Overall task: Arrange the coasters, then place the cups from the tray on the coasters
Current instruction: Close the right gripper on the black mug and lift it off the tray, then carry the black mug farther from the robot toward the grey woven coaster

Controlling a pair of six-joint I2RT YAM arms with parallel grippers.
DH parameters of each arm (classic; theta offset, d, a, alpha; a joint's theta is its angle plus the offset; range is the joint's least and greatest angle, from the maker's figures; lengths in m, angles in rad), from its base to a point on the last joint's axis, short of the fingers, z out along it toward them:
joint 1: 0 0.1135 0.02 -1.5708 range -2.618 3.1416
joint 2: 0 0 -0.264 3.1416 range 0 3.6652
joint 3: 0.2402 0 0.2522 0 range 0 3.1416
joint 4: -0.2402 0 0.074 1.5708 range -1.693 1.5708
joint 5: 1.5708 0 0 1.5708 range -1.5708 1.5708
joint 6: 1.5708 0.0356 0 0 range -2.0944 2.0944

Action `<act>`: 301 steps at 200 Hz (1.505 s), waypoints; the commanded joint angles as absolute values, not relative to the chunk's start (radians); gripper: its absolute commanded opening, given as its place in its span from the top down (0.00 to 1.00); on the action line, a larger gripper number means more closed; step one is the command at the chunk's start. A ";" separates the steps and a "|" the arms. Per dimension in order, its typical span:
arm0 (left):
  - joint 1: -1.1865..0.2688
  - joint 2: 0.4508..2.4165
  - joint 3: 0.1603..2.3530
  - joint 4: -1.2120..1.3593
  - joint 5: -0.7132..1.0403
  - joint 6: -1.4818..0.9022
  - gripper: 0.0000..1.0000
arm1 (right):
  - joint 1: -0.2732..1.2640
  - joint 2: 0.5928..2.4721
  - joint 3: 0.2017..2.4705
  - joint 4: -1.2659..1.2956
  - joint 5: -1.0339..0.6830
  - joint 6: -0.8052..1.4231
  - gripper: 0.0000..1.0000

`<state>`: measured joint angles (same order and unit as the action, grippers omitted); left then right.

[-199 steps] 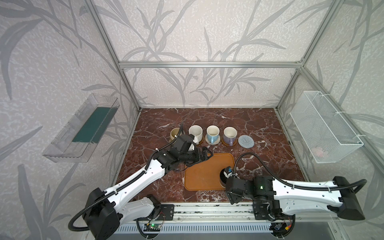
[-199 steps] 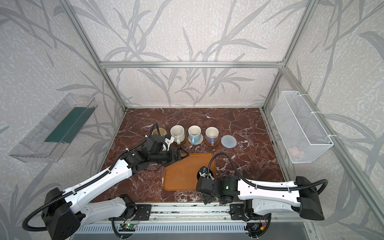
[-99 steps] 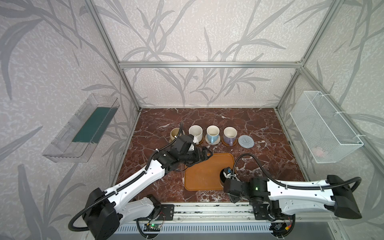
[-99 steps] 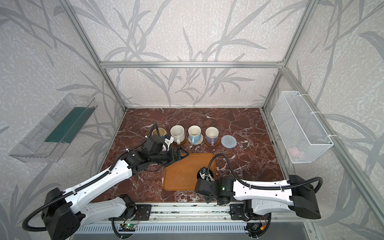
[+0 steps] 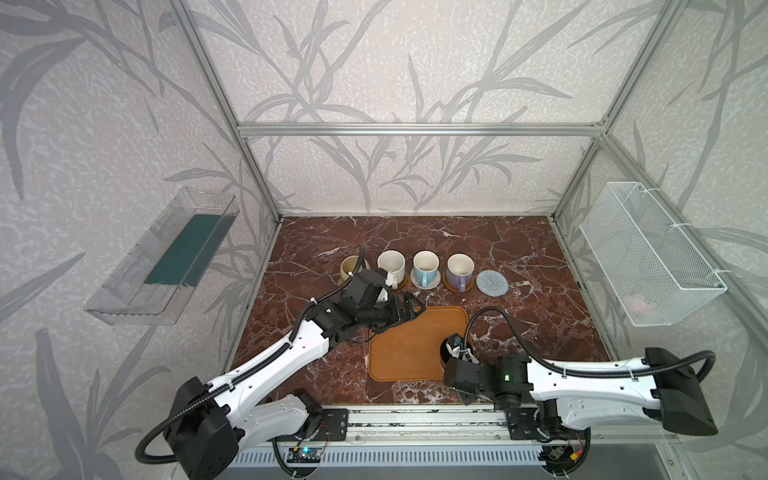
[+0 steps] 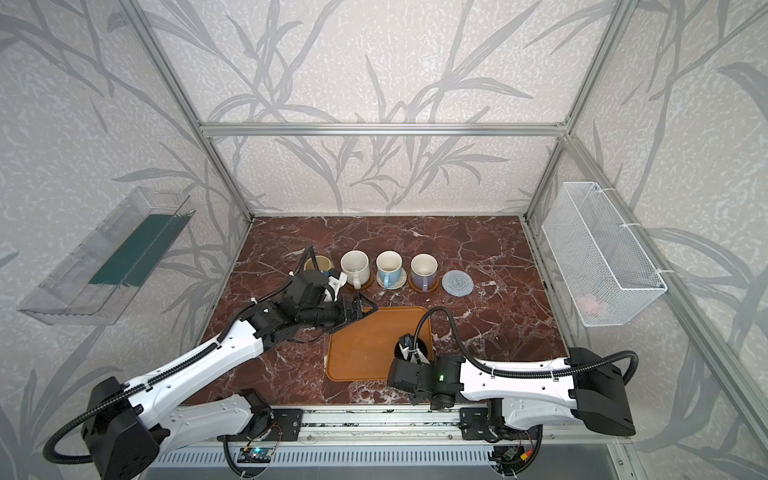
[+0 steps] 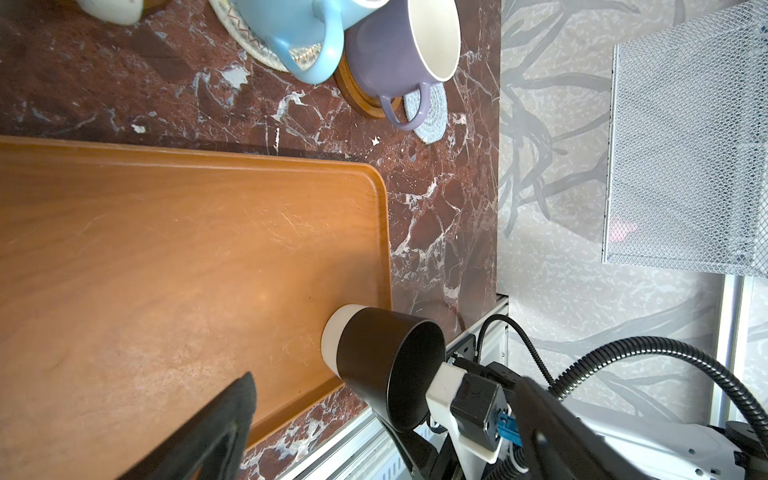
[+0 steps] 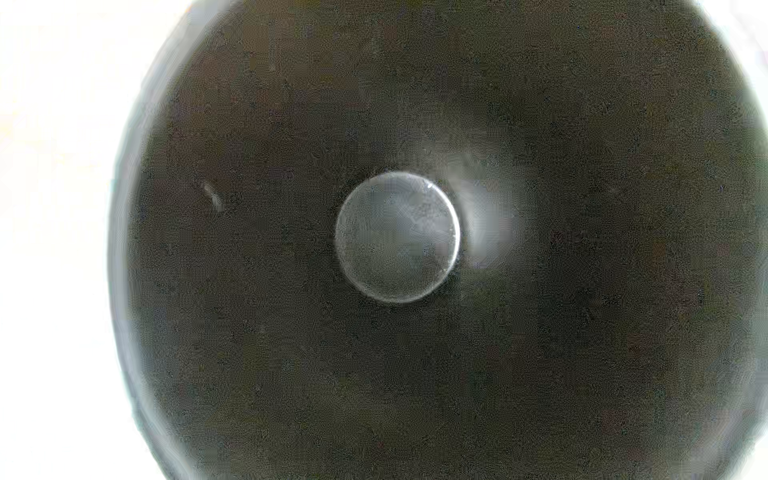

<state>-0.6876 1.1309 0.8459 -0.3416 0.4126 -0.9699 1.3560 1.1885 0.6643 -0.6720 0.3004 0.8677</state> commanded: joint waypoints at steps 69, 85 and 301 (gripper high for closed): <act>-0.696 1.109 0.836 -0.322 0.397 -0.973 0.02 | 1.362 1.118 0.659 -0.703 0.377 0.893 0.80; -0.695 1.111 0.846 -0.327 0.396 -0.967 0.02 | 1.363 1.114 0.663 -0.703 0.378 0.892 0.81; -0.697 1.205 1.007 -0.189 0.418 -0.961 0.01 | 0.926 0.915 0.894 -0.771 0.304 0.498 1.00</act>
